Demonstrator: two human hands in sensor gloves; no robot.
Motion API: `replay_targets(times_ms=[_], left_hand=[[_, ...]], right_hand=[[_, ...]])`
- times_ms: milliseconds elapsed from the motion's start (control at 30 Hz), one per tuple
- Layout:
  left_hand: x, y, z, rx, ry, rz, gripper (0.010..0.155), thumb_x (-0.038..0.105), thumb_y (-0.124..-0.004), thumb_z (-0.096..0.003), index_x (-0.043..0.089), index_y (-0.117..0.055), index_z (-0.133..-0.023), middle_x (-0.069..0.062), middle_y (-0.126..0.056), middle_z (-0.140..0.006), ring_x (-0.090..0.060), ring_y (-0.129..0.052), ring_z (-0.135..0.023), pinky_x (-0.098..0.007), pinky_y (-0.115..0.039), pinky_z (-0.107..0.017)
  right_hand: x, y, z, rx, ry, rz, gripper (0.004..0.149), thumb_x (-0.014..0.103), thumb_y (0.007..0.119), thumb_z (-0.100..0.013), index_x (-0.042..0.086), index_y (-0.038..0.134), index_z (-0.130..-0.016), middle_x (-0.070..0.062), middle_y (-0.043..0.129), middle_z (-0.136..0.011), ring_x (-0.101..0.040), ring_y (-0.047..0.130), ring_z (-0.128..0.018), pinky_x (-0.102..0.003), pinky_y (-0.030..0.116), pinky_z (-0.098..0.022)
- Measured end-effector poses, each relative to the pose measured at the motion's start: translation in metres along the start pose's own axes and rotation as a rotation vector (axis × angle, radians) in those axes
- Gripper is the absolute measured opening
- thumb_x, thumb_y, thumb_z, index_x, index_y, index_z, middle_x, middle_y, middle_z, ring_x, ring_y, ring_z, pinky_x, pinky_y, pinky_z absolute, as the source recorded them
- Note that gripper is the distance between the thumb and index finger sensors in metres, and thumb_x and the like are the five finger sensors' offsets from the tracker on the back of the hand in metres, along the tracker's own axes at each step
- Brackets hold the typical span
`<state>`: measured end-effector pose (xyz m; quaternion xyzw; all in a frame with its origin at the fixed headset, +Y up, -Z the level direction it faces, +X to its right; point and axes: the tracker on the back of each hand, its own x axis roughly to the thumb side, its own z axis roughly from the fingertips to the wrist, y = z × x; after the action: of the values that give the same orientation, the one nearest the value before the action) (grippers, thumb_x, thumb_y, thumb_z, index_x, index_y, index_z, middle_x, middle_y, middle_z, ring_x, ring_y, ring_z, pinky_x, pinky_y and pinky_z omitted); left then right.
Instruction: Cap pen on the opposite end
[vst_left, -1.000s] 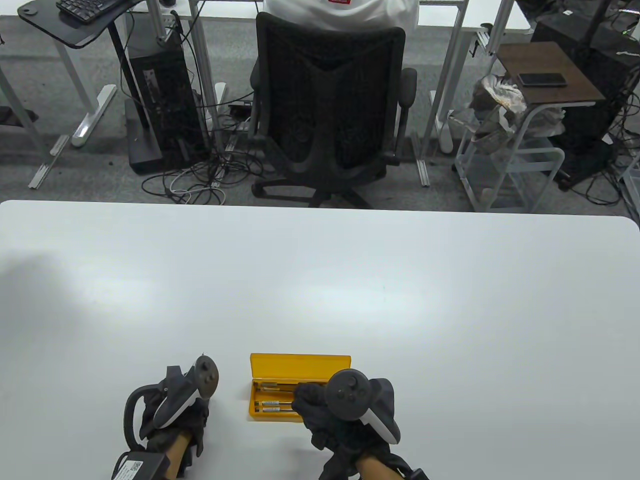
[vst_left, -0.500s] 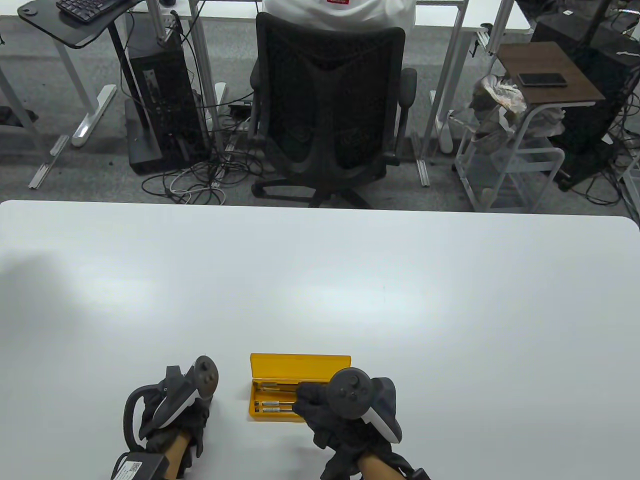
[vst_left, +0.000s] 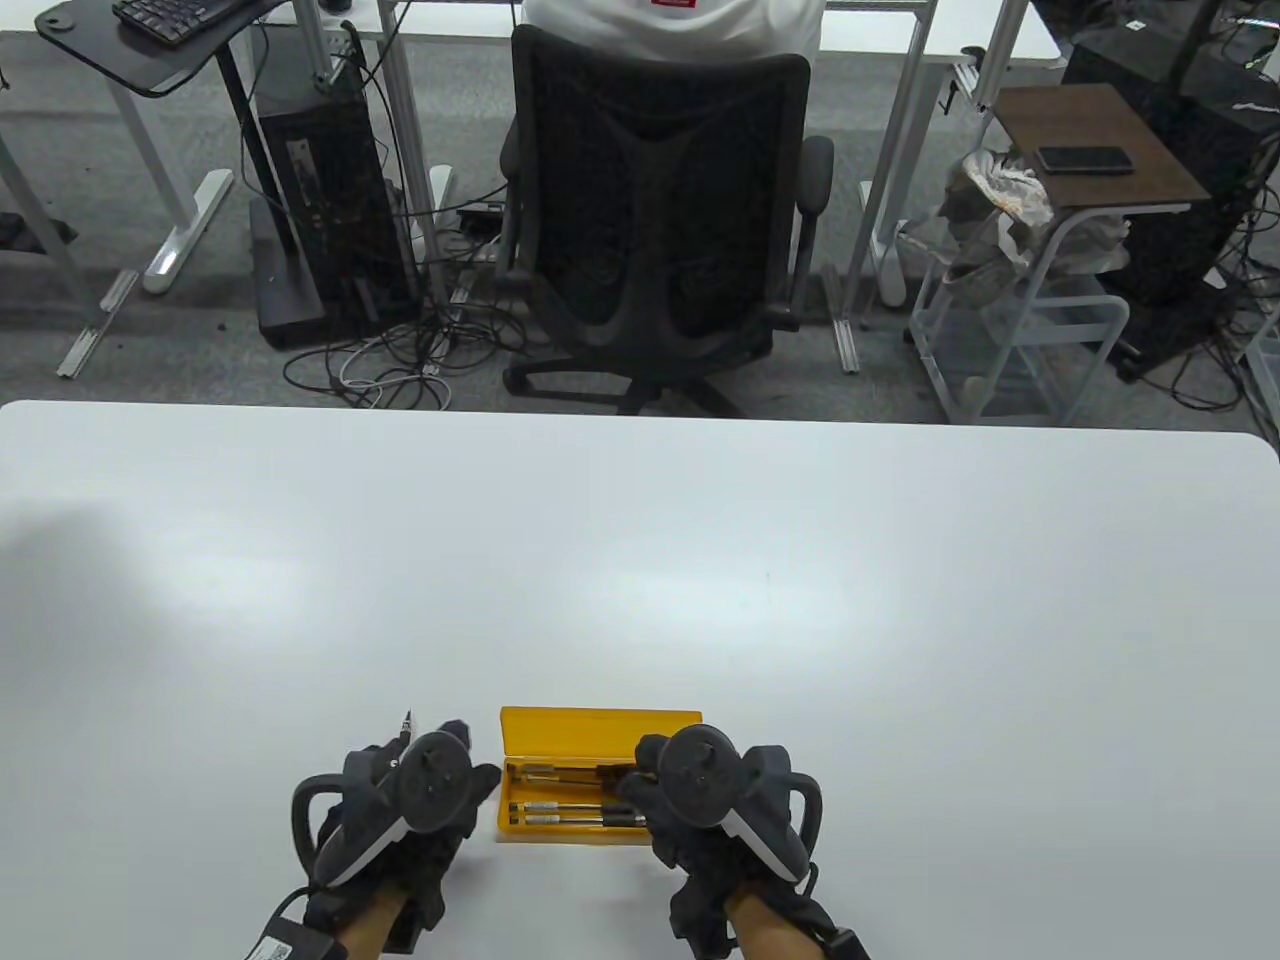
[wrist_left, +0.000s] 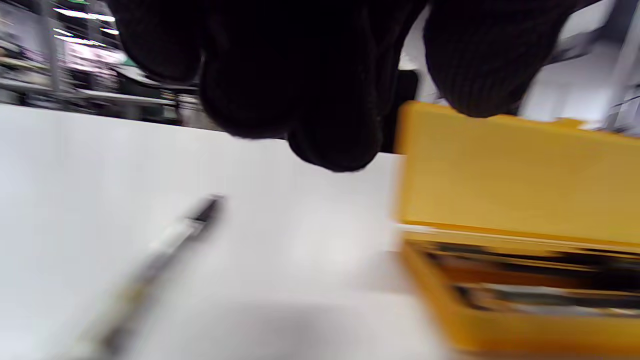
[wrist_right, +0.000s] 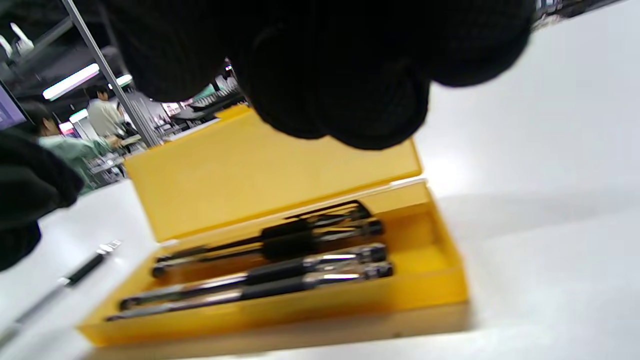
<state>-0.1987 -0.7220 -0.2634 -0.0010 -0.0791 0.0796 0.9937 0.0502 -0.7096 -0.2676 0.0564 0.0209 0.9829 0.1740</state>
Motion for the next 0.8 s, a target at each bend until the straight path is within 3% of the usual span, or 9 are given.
replay_targets(times_ms=[67, 200, 300, 567, 800], left_hand=[[0.013, -0.011, -0.002, -0.007, -0.058, -0.069, 0.068, 0.05, -0.083, -0.0482, 0.016, -0.068, -0.105, -0.012, -0.099, -0.075, -0.032, -0.094, -0.06, -0.064, -0.06, -0.068], [0.028, -0.031, -0.007, -0.053, -0.184, -0.318, 0.066, 0.053, -0.079, -0.0491, 0.027, -0.064, -0.108, -0.012, -0.091, -0.088, -0.033, -0.087, -0.072, -0.066, -0.054, -0.071], [0.028, -0.044, -0.011, -0.117, -0.15, -0.354, 0.069, 0.054, -0.077, -0.0491, 0.029, -0.058, -0.11, -0.016, -0.083, -0.096, -0.036, -0.08, -0.079, -0.069, -0.049, -0.072], [0.02, -0.049, -0.012, -0.195, -0.111, -0.247, 0.073, 0.055, -0.073, -0.0496, 0.024, -0.052, -0.112, -0.018, -0.076, -0.101, -0.039, -0.073, -0.084, -0.074, -0.043, -0.072], [0.02, -0.049, -0.012, -0.211, -0.092, -0.223, 0.073, 0.055, -0.073, -0.0493, 0.022, -0.052, -0.111, -0.019, -0.076, -0.101, -0.04, -0.073, -0.084, -0.074, -0.042, -0.071]], right_hand=[[0.001, 0.004, -0.003, 0.017, 0.005, 0.066, 0.051, 0.043, 0.085, -0.039, 0.018, 0.088, -0.084, -0.005, 0.099, -0.06, -0.023, 0.101, -0.044, -0.039, 0.085, -0.033], [0.005, 0.016, -0.01, 0.069, 0.003, 0.157, 0.047, 0.041, 0.086, -0.039, 0.022, 0.09, -0.082, -0.004, 0.097, -0.065, -0.024, 0.099, -0.049, -0.04, 0.084, -0.037], [0.01, 0.025, -0.016, 0.098, -0.014, 0.23, 0.045, 0.038, 0.086, -0.039, 0.025, 0.089, -0.082, -0.005, 0.094, -0.071, -0.025, 0.097, -0.055, -0.043, 0.082, -0.041], [0.018, 0.051, -0.024, 0.196, -0.049, 0.411, 0.052, 0.039, 0.084, -0.04, 0.029, 0.08, -0.09, -0.006, 0.081, -0.091, -0.03, 0.085, -0.078, -0.051, 0.074, -0.057], [0.021, 0.057, -0.019, 0.273, -0.089, 0.46, 0.055, 0.038, 0.076, -0.043, 0.027, 0.07, -0.097, -0.01, 0.069, -0.098, -0.033, 0.076, -0.086, -0.054, 0.07, -0.061]])
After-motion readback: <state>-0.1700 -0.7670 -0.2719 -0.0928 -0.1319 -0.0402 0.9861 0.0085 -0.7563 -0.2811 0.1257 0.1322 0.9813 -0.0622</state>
